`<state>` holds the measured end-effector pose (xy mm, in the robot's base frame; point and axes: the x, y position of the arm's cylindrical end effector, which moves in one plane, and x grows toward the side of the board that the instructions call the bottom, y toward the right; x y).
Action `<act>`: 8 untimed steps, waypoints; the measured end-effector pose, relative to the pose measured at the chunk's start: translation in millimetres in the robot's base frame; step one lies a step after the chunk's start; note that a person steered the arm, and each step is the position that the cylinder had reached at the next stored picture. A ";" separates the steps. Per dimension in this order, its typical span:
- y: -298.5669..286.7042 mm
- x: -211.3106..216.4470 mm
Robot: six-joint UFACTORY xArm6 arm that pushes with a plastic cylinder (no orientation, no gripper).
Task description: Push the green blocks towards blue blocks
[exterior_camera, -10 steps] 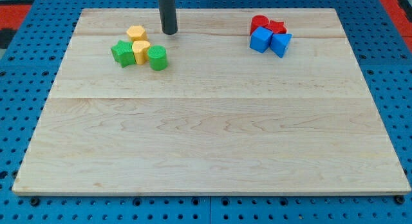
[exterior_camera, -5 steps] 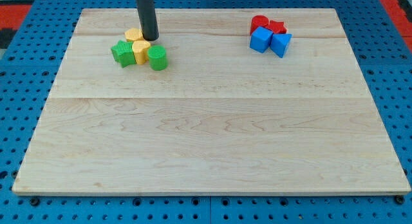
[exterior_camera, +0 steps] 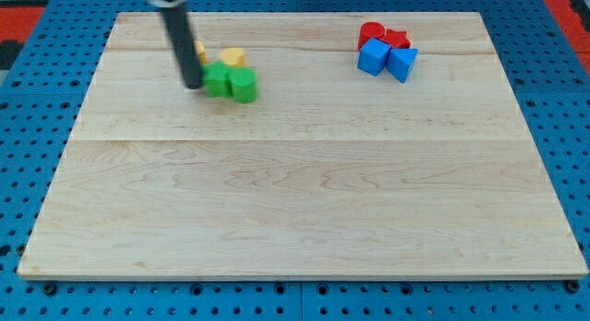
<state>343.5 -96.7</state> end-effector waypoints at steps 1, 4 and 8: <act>88.4 -4.4; 54.1 10.0; 296.8 49.7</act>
<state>393.2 200.1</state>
